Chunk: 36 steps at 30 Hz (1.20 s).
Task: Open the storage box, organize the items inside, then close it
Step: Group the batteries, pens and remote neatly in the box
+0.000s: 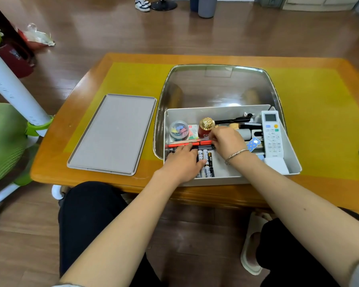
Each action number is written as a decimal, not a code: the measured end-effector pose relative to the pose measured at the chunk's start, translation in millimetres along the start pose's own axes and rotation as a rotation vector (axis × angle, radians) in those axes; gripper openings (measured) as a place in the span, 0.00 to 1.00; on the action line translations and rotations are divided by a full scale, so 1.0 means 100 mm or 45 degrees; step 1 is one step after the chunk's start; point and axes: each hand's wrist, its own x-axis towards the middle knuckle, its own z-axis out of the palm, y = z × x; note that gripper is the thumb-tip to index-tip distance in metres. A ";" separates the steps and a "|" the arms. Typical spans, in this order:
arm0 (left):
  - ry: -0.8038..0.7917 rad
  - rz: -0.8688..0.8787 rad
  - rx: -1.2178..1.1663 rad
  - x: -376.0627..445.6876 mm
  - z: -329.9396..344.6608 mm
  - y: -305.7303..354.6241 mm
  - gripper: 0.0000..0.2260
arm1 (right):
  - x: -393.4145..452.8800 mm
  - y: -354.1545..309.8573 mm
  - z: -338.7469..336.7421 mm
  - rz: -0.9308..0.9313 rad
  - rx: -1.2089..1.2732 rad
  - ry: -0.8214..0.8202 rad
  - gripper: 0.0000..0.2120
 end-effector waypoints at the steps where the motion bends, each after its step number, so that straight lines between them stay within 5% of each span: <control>1: 0.001 -0.007 0.015 0.00 0.00 0.00 0.27 | -0.02 0.01 -0.01 0.002 0.013 0.033 0.09; 9: -0.066 -0.090 0.106 0.06 0.01 0.00 0.32 | -0.01 0.47 -0.44 0.158 -0.029 0.351 0.07; 26: -0.073 -0.085 0.096 0.06 0.03 -0.01 0.34 | 0.28 0.59 -0.52 0.189 -0.367 0.007 0.12; 36: -0.079 -0.093 0.098 0.08 0.03 -0.01 0.33 | 0.20 0.59 -0.58 0.197 -0.165 0.201 0.07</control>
